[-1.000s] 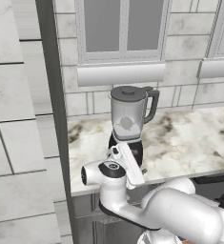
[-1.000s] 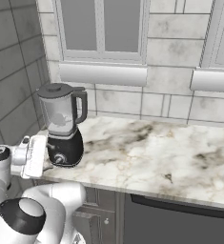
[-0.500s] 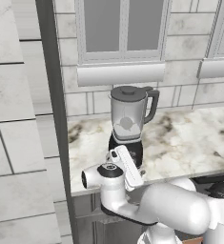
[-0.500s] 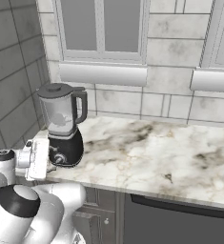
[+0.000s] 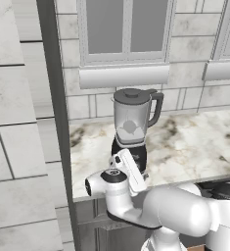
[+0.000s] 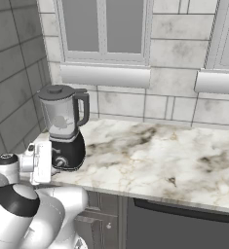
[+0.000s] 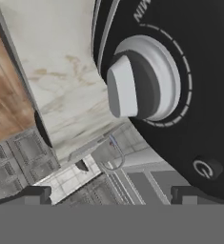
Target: Open the blender lid, put the kiwi in the blender, close the lid, and start the blender.
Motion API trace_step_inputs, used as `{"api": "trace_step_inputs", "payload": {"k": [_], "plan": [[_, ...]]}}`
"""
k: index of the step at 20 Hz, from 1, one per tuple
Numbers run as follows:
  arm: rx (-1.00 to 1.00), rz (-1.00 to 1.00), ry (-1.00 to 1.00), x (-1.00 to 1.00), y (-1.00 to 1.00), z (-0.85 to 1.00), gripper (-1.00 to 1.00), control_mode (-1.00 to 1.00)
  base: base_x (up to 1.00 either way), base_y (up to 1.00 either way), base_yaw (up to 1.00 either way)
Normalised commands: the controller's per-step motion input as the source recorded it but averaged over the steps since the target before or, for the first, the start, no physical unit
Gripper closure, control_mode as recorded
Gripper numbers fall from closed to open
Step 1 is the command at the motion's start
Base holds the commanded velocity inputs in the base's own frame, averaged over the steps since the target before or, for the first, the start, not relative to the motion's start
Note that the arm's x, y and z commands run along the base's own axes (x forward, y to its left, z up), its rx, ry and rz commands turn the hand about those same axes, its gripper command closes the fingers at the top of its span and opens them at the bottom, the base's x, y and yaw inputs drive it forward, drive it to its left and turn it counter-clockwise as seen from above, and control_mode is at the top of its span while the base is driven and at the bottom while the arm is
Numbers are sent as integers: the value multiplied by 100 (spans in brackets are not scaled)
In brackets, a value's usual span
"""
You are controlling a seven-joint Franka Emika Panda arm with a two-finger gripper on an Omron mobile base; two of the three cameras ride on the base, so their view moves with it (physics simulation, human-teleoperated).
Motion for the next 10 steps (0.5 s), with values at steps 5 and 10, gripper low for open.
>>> {"api": "trace_step_inputs", "payload": {"k": [5, 10], "plan": [[0, 11, -12, 33, 0, -15, -100, -100, 0, 0, 0], [1, 23, -20, 42, 0, -29, -100, -100, 0, 0, 0]]}}
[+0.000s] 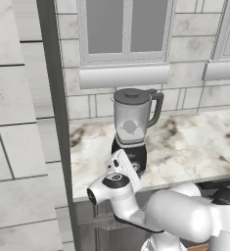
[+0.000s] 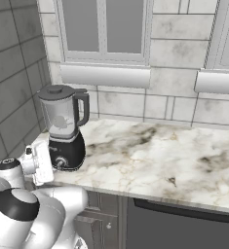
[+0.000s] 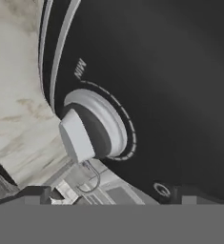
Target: Open the blender lid, put the kiwi in the blender, close the lid, and start the blender.
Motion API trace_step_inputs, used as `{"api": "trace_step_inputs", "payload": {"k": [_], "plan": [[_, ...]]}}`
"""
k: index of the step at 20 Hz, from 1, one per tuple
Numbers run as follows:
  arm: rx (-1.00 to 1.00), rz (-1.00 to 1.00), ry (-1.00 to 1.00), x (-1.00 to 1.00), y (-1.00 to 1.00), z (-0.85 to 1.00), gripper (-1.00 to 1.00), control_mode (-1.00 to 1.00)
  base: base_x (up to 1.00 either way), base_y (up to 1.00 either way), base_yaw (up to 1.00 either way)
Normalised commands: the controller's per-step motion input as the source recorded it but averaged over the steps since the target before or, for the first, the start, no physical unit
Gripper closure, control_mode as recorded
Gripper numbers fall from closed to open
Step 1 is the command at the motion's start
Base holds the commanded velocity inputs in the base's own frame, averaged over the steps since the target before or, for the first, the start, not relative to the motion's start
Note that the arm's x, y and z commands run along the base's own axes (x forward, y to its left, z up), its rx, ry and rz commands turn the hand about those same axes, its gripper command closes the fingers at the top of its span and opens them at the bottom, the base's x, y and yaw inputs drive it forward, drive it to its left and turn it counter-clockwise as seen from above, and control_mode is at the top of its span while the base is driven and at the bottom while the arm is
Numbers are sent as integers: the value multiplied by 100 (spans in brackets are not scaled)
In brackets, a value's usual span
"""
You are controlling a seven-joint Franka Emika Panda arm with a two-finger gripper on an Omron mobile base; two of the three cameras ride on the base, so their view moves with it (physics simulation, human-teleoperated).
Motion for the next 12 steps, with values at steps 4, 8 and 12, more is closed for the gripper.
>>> {"api": "trace_step_inputs", "payload": {"k": [4, 8, 12], "plan": [[1, 21, -14, 40, 8, -20, -100, -100, 0, 0, 0], [0, 15, -5, 19, 1, -7, -100, -100, 0, 0, 0], [0, 1, -5, -30, -26, 2, -100, -100, 0, 0, 0]]}}
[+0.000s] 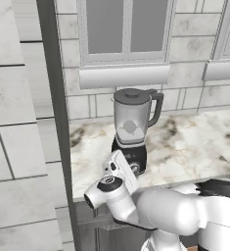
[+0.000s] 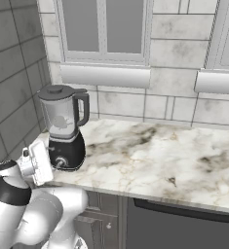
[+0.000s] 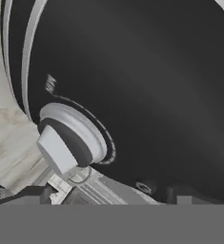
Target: Open the blender lid, put the kiwi in the blender, close the lid, and start the blender.
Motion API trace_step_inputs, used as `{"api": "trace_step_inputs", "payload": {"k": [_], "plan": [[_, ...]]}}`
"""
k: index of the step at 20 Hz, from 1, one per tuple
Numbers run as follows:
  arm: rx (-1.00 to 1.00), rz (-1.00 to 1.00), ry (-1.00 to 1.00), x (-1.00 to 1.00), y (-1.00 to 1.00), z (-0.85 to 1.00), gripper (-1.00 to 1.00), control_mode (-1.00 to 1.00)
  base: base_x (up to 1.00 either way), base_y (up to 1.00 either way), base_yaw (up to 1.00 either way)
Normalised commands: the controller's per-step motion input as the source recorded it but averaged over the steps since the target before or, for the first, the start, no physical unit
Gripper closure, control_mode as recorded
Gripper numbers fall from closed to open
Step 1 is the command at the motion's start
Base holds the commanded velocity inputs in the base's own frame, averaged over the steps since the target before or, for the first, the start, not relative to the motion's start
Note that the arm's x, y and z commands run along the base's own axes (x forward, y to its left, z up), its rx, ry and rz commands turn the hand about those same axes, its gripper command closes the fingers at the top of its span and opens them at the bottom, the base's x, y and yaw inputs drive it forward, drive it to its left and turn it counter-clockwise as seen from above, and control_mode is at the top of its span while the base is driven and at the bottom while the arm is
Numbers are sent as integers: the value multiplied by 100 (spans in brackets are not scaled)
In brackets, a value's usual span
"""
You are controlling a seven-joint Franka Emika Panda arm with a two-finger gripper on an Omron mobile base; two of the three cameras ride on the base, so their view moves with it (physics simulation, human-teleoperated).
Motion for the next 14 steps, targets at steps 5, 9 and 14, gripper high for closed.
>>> {"api": "trace_step_inputs", "payload": {"k": [5, 9, 14], "plan": [[0, 0, -11, -63, -38, 28, -100, -100, 0, 0, 0], [-1, 0, -7, -39, -31, 66, -100, -100, 0, 0, 0], [-2, 0, -2, -4, -16, 45, -100, -100, 0, 0, 0]]}}
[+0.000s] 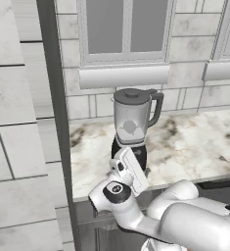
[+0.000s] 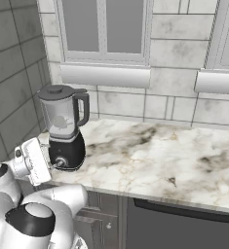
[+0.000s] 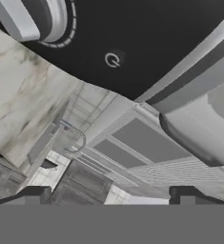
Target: Open the blender lid, put the kiwi in the blender, close the lid, and start the blender.
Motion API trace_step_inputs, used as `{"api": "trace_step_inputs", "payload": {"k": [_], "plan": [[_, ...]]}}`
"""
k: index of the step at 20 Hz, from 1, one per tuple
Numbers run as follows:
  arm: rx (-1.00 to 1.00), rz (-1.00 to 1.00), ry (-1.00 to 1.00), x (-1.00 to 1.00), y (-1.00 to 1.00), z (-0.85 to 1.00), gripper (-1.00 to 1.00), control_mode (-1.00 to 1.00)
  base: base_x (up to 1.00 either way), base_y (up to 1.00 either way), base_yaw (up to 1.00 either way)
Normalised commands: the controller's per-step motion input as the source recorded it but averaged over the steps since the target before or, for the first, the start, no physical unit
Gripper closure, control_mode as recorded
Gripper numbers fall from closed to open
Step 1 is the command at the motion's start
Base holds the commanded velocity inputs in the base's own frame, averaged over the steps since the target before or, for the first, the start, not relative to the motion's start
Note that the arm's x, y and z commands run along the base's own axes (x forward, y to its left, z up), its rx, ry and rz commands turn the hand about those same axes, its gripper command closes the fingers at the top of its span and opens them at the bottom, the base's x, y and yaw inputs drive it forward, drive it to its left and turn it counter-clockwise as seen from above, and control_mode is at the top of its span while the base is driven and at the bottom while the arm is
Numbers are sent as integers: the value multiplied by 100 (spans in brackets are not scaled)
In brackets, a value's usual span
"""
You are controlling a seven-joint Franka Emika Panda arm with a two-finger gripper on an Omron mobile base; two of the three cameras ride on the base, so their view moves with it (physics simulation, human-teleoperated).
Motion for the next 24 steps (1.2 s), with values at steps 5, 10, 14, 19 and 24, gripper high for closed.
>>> {"api": "trace_step_inputs", "payload": {"k": [5, 10, 14, 19, 24], "plan": [[0, 0, 0, 1, -1, -28, -100, -100, 0, 0, 0], [0, 0, 2, 11, 0, -49, -100, -100, 0, 0, 0], [0, 0, 5, 30, 0, -34, -100, -100, 0, 0, 0], [0, 0, 3, 37, 0, -27, -100, -100, 0, 0, 0], [0, 0, 4, 38, -1, -28, -100, -100, 0, 0, 0]]}}
